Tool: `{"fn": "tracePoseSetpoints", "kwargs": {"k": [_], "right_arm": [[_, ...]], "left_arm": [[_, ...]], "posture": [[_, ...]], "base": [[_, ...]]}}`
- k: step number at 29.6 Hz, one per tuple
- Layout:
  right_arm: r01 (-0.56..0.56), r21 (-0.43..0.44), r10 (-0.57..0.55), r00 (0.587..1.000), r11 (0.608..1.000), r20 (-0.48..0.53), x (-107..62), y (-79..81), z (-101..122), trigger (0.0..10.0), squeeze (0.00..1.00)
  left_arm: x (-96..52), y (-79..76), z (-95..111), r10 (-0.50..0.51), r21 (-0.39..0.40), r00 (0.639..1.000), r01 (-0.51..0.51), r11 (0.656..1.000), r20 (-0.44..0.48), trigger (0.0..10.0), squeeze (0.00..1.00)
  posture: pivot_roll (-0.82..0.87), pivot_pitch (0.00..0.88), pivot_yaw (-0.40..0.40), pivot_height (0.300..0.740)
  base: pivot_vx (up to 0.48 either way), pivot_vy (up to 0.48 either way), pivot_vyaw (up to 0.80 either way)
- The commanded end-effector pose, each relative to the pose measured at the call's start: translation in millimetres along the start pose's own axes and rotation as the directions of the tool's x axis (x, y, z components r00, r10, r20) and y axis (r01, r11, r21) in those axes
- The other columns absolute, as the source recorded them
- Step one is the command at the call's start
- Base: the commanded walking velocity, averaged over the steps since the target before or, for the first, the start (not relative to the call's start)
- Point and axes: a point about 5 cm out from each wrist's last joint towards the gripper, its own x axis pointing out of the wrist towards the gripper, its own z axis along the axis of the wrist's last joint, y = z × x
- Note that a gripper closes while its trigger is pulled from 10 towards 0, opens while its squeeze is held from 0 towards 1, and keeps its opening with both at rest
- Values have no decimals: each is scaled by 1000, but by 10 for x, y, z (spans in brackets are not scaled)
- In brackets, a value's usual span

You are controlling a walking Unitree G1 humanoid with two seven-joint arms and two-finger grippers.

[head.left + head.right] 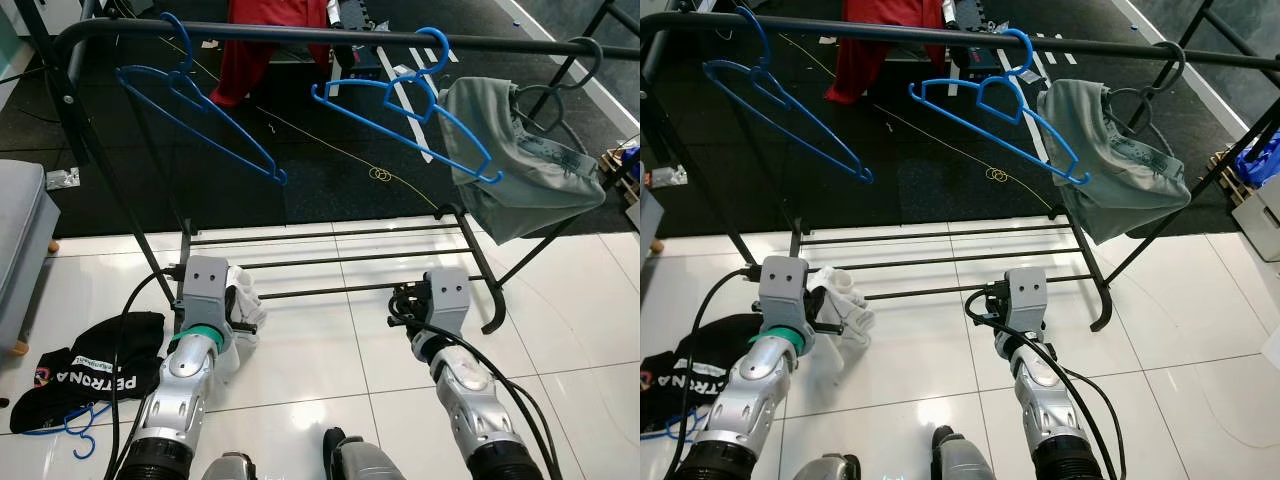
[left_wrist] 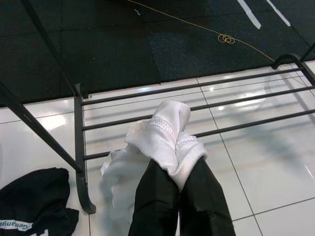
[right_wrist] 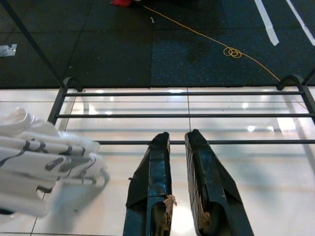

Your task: Hang hanger

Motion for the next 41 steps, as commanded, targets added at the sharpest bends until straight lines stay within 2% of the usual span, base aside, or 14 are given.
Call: {"fn": "tracePoseSetpoints", "kwargs": {"k": [1, 20, 25, 33, 41], "right_arm": [[21, 3, -21, 1000, 1000, -22, -43, -60, -50, 10000, 0], [20, 18, -20, 1000, 1000, -12, -89, -61, -54, 10000, 0], [28, 29, -28, 1000, 999, -8, -91, -69, -50, 10000, 0], [17, 23, -16, 1000, 1000, -8, -89, -67, -44, 10000, 0], [7, 23, -7, 1000, 1000, -7, -80, -48, -35, 10000, 0]], "left_arm": [[-19, -17, -5, -12, 2, 1000, 12, 1000, -3, 10000, 0], [-56, -92, 27, -85, -29, 996, 85, 996, 17, 10000, 0], [-56, -107, 35, -90, -29, 996, 90, 996, 21, 10000, 0], [-61, -113, 43, -95, -29, 995, 95, 995, 26, 10000, 0], [-67, -107, 56, -92, -24, 995, 93, 995, 31, 10000, 0]], "posture": [[-25, 117, 2, 740], [-28, 123, 7, 740], [-28, 120, 4, 740], [-24, 115, 1, 740], [-22, 118, -1, 740]], "base": [[0, 0, 0], [0, 0, 0], [242, 0, -661], [247, 0, 0], [0, 0, 0]]}}
